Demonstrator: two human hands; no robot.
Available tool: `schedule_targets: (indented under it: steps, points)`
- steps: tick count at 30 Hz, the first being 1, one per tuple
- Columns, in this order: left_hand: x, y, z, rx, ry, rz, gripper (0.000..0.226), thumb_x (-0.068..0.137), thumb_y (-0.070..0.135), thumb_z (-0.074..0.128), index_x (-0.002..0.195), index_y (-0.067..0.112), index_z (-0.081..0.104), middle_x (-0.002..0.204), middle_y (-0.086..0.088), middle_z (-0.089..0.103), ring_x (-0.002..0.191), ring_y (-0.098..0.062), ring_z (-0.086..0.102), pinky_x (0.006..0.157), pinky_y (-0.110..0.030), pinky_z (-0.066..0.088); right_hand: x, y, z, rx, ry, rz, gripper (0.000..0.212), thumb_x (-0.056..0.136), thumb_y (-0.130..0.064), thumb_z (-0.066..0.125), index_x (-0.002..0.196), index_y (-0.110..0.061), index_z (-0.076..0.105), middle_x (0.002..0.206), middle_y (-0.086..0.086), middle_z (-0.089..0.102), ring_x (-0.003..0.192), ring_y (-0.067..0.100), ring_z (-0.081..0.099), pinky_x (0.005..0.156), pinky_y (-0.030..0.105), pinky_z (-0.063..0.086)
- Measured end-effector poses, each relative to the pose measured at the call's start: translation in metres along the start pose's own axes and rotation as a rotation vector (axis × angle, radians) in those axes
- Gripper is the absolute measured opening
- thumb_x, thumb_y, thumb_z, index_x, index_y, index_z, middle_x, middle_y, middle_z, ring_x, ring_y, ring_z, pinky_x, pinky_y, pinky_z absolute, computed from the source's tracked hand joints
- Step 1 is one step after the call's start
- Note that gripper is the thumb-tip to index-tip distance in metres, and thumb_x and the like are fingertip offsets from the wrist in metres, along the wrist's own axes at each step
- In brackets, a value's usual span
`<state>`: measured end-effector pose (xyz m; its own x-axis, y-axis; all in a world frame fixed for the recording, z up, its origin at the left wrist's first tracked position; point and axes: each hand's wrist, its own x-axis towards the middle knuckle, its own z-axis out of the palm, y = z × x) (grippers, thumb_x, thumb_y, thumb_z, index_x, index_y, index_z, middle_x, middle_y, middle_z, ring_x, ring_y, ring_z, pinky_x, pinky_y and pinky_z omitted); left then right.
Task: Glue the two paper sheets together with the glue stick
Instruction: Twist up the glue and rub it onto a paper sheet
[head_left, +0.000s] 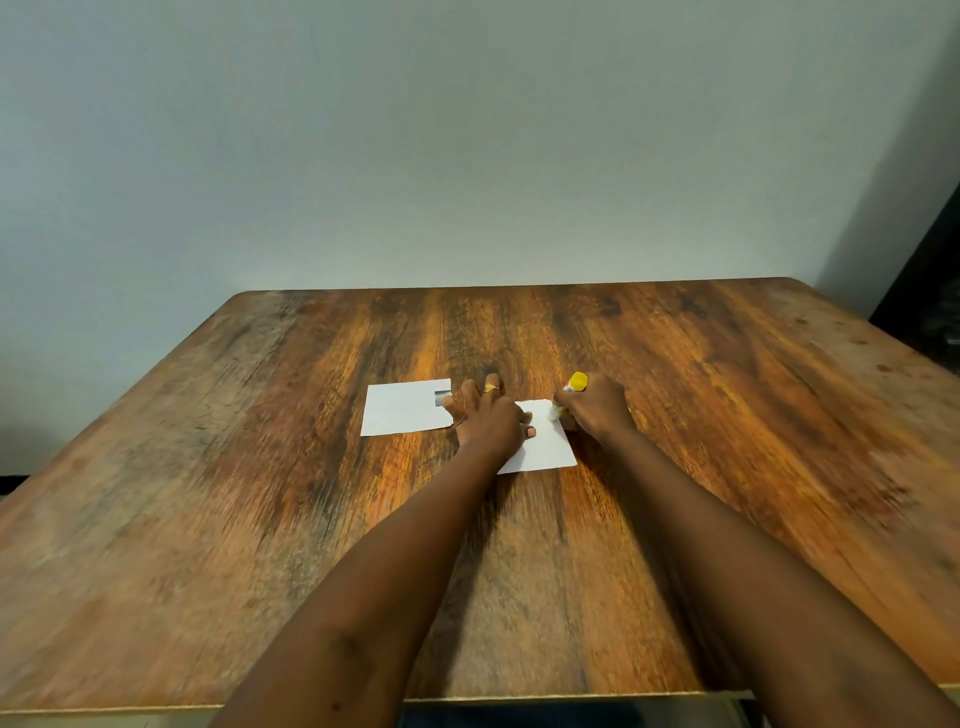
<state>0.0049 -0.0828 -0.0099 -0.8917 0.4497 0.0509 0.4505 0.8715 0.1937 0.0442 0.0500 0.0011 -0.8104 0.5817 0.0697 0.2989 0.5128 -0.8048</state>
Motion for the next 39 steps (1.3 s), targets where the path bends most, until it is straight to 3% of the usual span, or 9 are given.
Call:
schedule_targets:
  steps: [3, 6, 9, 14, 20, 25, 32, 36, 39]
  points:
    - [0.0, 0.0, 0.001, 0.003, 0.002, -0.005, 0.038, 0.086, 0.042, 0.058, 0.122, 0.029, 0.063, 0.147, -0.004, 0.026, 0.135, -0.034, 0.018, 0.105, -0.056, 0.017, -0.006, 0.0, -0.003, -0.001, -0.001, 0.004, 0.017, 0.077, -0.018, 0.067, 0.072, -0.005, 0.058, 0.073, 0.015, 0.061, 0.064, 0.024, 0.057, 0.06, 0.033, 0.046]
    - [0.001, 0.0, 0.001, 0.006, -0.002, -0.009, 0.038, 0.086, 0.042, 0.058, 0.123, 0.029, 0.062, 0.148, -0.005, 0.026, 0.135, -0.034, 0.017, 0.107, -0.057, 0.016, -0.012, 0.0, -0.007, 0.001, -0.017, -0.014, 0.017, 0.074, -0.016, 0.066, 0.067, -0.002, 0.06, 0.073, 0.022, 0.065, 0.063, 0.03, 0.058, 0.061, 0.042, 0.052]
    - [0.001, 0.0, 0.002, 0.016, 0.004, -0.006, 0.04, 0.086, 0.042, 0.058, 0.124, 0.029, 0.062, 0.149, -0.005, 0.025, 0.135, -0.035, 0.017, 0.107, -0.057, 0.016, -0.017, 0.001, -0.01, -0.01, -0.03, 0.007, 0.023, 0.073, -0.018, 0.067, 0.075, 0.004, 0.063, 0.082, 0.024, 0.068, 0.072, 0.037, 0.065, 0.067, 0.046, 0.055]
    - [0.0, 0.001, 0.004, 0.01, 0.013, -0.014, 0.041, 0.087, 0.041, 0.057, 0.126, 0.03, 0.06, 0.15, -0.004, 0.024, 0.137, -0.034, 0.015, 0.107, -0.056, 0.015, -0.026, -0.001, -0.015, 0.012, -0.065, 0.032, 0.017, 0.073, -0.018, 0.068, 0.073, -0.003, 0.061, 0.077, 0.023, 0.066, 0.064, 0.03, 0.061, 0.063, 0.043, 0.055]
    - [0.001, 0.001, 0.005, -0.002, 0.023, -0.015, 0.041, 0.086, 0.041, 0.059, 0.125, 0.029, 0.06, 0.15, -0.004, 0.024, 0.136, -0.034, 0.016, 0.107, -0.056, 0.016, -0.034, -0.005, -0.021, -0.022, -0.089, 0.041, 0.023, 0.072, -0.014, 0.069, 0.058, -0.01, 0.051, 0.061, 0.009, 0.055, 0.054, 0.021, 0.052, 0.049, 0.029, 0.04]
    - [0.0, 0.001, 0.005, 0.002, 0.027, -0.018, 0.04, 0.087, 0.04, 0.058, 0.126, 0.029, 0.06, 0.151, -0.004, 0.023, 0.137, -0.034, 0.016, 0.108, -0.056, 0.015, -0.037, -0.005, -0.024, -0.037, -0.113, 0.039, 0.026, 0.071, -0.014, 0.069, 0.056, -0.011, 0.048, 0.065, 0.012, 0.055, 0.05, 0.02, 0.05, 0.044, 0.026, 0.038]
    - [-0.002, 0.003, 0.003, 0.005, 0.025, -0.024, 0.04, 0.088, 0.04, 0.057, 0.126, 0.028, 0.06, 0.15, -0.005, 0.024, 0.137, -0.034, 0.016, 0.108, -0.056, 0.015, -0.039, -0.007, -0.027, -0.048, -0.166, 0.062, 0.021, 0.074, -0.017, 0.069, 0.083, -0.002, 0.058, 0.089, 0.018, 0.063, 0.075, 0.03, 0.067, 0.054, 0.033, 0.052]
    - [-0.003, 0.003, 0.002, 0.013, 0.019, -0.028, 0.039, 0.088, 0.039, 0.056, 0.126, 0.029, 0.06, 0.151, -0.004, 0.023, 0.137, -0.034, 0.016, 0.108, -0.057, 0.014, -0.042, -0.004, -0.029, -0.034, -0.112, 0.013, 0.019, 0.074, -0.019, 0.07, 0.067, -0.009, 0.055, 0.065, 0.006, 0.057, 0.054, 0.015, 0.054, 0.041, 0.022, 0.036]
    - [-0.005, 0.002, 0.002, -0.006, 0.029, -0.03, 0.04, 0.088, 0.04, 0.056, 0.124, 0.024, 0.061, 0.152, -0.004, 0.023, 0.138, -0.034, 0.015, 0.108, -0.057, 0.014, -0.043, 0.0, -0.03, 0.066, 0.071, -0.029, 0.025, 0.073, -0.016, 0.069, 0.053, -0.015, 0.053, 0.05, -0.004, 0.053, 0.046, 0.01, 0.048, 0.037, 0.015, 0.034]
